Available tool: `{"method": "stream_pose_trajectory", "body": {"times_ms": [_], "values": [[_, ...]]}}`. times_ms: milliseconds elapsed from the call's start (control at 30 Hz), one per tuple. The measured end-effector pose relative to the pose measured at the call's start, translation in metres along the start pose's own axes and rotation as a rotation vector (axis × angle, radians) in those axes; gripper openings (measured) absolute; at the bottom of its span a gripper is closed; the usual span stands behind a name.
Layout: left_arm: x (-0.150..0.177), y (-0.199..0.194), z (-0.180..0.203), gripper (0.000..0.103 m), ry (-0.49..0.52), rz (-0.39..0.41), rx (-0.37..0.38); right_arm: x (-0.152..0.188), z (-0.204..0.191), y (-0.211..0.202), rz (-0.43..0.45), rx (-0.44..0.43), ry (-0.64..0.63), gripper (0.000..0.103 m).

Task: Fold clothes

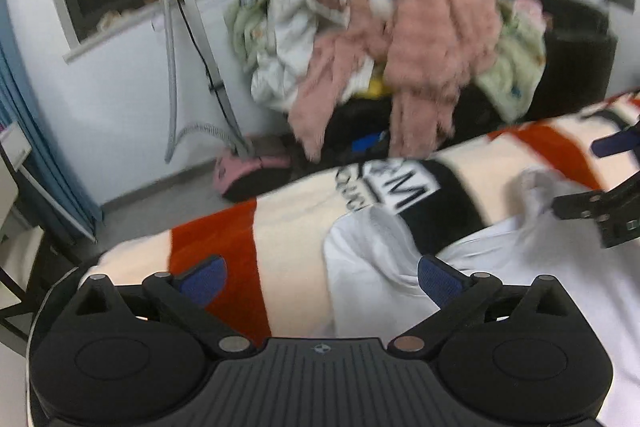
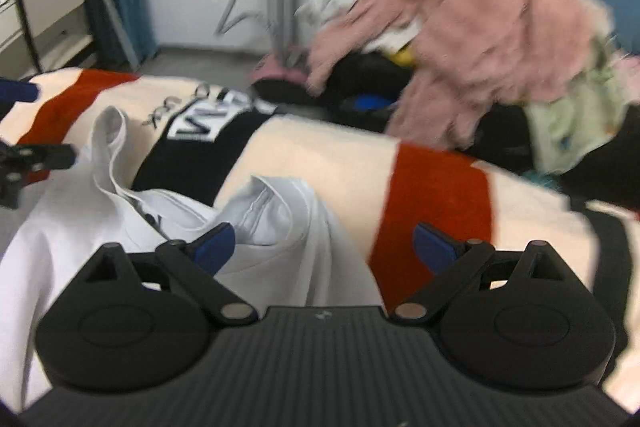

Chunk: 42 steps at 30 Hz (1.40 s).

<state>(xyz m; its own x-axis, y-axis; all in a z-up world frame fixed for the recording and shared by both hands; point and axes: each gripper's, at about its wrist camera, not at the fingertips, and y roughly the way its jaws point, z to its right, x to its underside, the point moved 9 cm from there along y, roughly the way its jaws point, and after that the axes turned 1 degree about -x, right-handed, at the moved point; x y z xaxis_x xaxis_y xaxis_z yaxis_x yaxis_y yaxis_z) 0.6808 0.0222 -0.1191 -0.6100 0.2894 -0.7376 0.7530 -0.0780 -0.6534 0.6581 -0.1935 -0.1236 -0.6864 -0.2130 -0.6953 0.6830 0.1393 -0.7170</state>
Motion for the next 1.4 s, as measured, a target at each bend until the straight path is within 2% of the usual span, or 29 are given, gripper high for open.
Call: {"method": "stream_pose_trajectory", "body": {"times_ms": [200, 433, 567, 700, 767, 833, 933, 1033, 1167, 1300, 1400], "values": [[0.037, -0.133, 0.007, 0.103, -0.125, 0.142, -0.022, 0.018, -0.008, -0.107, 0.233, 0.051, 0.139, 0.097], [0.115, -0.311, 0.011, 0.103, -0.266, 0.255, -0.049, 0.096, -0.034, -0.258, 0.367, 0.074, 0.167, 0.097], [0.176, -0.375, 0.02, 0.103, -0.335, 0.282, -0.04, 0.148, -0.049, -0.333, 0.449, 0.094, 0.186, 0.097], [0.236, -0.41, 0.025, 0.103, -0.376, 0.304, -0.078, 0.198, -0.07, -0.364, 0.5, 0.117, 0.23, 0.097], [0.255, -0.416, 0.026, 0.103, -0.359, 0.29, -0.112, 0.224, -0.08, -0.379, 0.525, 0.128, 0.252, 0.097], [0.264, -0.418, 0.025, 0.103, -0.39, 0.286, -0.107, 0.248, -0.089, -0.394, 0.547, 0.14, 0.274, 0.098], [0.276, -0.405, 0.015, 0.101, -0.52, 0.246, -0.05, 0.268, -0.096, -0.4, 0.533, 0.131, 0.349, 0.097], [0.286, -0.379, 0.003, 0.098, -0.629, 0.21, -0.024, 0.277, -0.093, -0.385, 0.513, 0.117, 0.397, 0.097], [0.302, -0.341, -0.015, 0.092, -0.707, 0.182, -0.04, 0.288, -0.089, -0.365, 0.485, 0.099, 0.461, 0.097], [0.311, -0.312, -0.029, 0.092, -0.719, 0.186, -0.094, 0.3, -0.085, -0.346, 0.457, 0.081, 0.525, 0.097], [0.312, -0.297, -0.034, 0.092, -0.708, 0.189, -0.104, 0.299, -0.081, -0.328, 0.44, 0.096, 0.548, 0.097]]}}
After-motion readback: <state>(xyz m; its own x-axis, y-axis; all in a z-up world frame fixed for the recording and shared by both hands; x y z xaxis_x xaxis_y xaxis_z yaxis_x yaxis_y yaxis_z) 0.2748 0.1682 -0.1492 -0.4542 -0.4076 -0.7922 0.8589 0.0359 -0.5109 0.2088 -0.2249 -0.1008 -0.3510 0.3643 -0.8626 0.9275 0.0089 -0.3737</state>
